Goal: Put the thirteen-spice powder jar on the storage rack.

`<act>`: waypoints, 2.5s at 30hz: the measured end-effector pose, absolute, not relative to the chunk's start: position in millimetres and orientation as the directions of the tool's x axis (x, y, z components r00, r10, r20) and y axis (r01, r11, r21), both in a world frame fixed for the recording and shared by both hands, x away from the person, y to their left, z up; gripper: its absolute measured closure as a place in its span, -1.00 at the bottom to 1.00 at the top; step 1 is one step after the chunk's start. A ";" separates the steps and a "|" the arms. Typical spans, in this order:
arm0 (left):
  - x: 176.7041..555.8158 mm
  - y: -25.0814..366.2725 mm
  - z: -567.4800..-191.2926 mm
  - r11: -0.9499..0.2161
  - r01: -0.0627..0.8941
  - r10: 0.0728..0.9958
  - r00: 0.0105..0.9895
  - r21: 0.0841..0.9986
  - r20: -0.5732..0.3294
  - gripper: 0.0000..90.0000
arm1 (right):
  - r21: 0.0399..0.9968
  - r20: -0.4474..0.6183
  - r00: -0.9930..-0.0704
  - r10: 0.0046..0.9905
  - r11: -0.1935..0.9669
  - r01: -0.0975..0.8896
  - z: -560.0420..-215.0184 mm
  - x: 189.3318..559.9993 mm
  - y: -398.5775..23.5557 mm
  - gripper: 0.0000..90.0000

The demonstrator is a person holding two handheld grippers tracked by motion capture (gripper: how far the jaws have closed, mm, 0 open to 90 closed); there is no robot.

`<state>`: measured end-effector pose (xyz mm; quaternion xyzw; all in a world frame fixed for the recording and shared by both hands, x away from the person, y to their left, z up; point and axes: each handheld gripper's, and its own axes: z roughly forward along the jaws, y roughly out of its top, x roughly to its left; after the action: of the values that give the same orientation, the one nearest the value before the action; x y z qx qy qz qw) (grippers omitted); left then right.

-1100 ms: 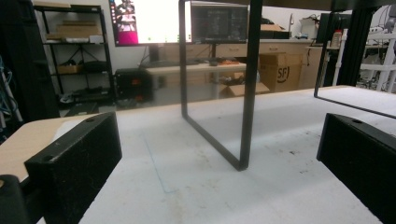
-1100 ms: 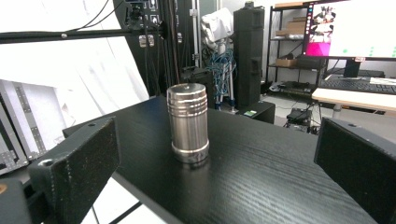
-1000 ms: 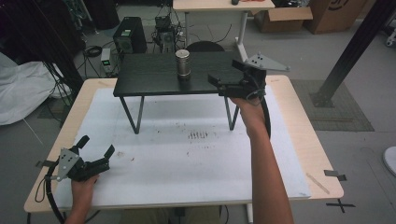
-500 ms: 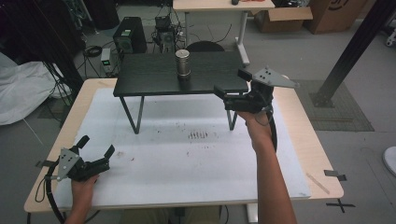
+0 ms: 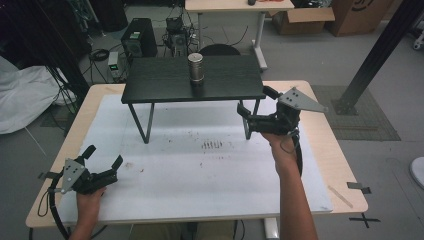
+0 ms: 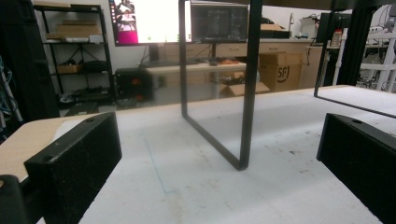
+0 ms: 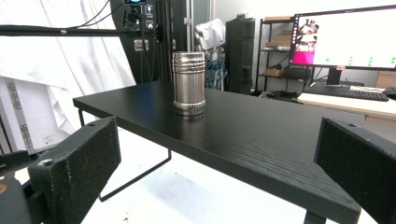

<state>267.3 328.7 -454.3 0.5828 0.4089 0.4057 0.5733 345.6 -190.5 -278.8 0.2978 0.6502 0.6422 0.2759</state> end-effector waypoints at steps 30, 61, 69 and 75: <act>267.2 328.5 -454.3 -0.010 0.011 0.942 0.336 1.000 0.006 -0.99 | 0.999 0.030 -0.617 0.786 -0.015 0.029 -332.5 321.1 -217.5 -0.99; 267.2 328.4 -454.3 -0.011 0.010 0.942 0.336 1.000 0.007 -0.99 | 0.995 0.096 -0.527 0.844 -0.071 0.067 -409.3 304.4 -234.0 -0.99; 267.1 328.5 -454.3 -0.012 0.011 0.942 0.336 1.000 0.008 -0.99 | 0.996 0.094 -0.506 0.858 -0.076 0.055 -424.8 299.5 -231.3 -0.99; 267.2 328.4 -454.3 -0.012 0.011 0.942 0.336 1.000 0.007 -0.99 | 0.995 0.100 -0.492 0.865 -0.084 0.055 -435.0 296.2 -230.5 -0.99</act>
<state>267.2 328.4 -454.3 0.5835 0.4081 0.4066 0.5724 296.2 -230.5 -435.0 0.3868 0.5946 0.6264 0.3231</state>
